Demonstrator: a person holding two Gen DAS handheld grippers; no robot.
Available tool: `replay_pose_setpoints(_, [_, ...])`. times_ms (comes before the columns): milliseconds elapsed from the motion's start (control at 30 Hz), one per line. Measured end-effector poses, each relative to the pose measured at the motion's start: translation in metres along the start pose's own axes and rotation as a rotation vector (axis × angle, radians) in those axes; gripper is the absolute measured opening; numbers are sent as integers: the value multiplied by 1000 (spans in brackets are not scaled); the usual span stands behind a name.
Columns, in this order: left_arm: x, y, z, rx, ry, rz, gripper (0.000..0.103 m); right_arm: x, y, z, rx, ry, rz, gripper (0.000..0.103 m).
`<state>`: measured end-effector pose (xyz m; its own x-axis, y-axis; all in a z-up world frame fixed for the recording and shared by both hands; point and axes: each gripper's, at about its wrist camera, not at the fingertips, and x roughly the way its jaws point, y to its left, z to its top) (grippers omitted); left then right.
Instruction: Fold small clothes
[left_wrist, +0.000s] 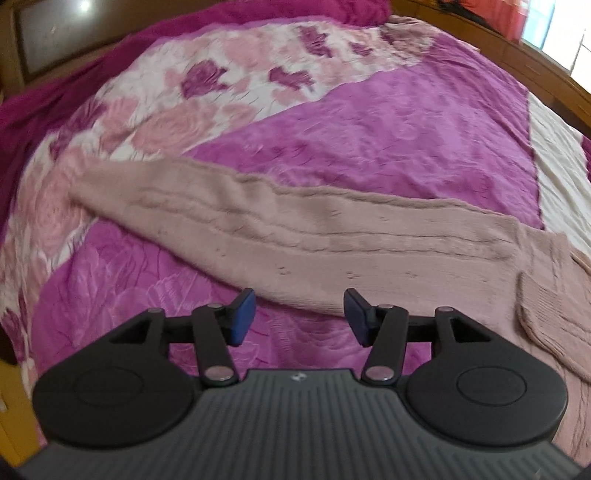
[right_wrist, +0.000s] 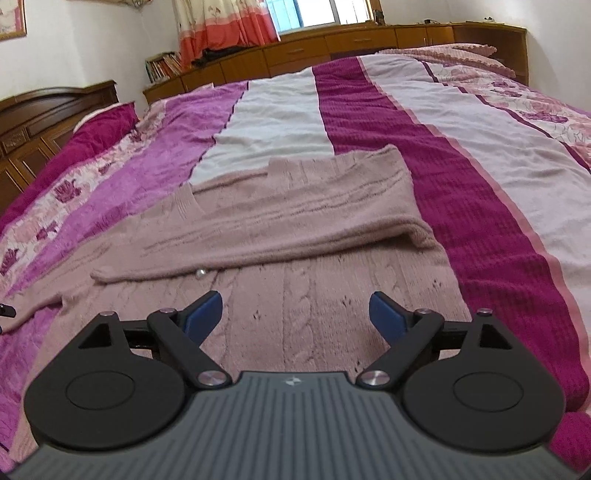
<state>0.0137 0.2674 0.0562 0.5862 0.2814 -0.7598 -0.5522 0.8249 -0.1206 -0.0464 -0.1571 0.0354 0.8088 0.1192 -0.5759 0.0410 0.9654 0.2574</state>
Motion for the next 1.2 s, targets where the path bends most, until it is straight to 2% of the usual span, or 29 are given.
replay_pose_setpoints(100, [11, 10, 1, -53, 11, -5, 61, 4, 2, -3, -11, 21, -11, 91])
replay_pose_setpoints(467, [33, 35, 11, -227, -7, -78, 62, 27, 5, -18, -53, 98, -55, 91])
replay_pose_setpoints(600, [39, 44, 14, -277, -19, -115, 62, 33, 8, -21, -72, 108, -70, 94])
replay_pose_setpoints(967, [54, 40, 23, -223, -68, -94, 62, 38, 9, -27, -117, 106, -71, 99])
replay_pose_setpoints(1200, [58, 22, 24, -91, -99, -17, 62, 39, 8, -30, -119, 94, -65, 100])
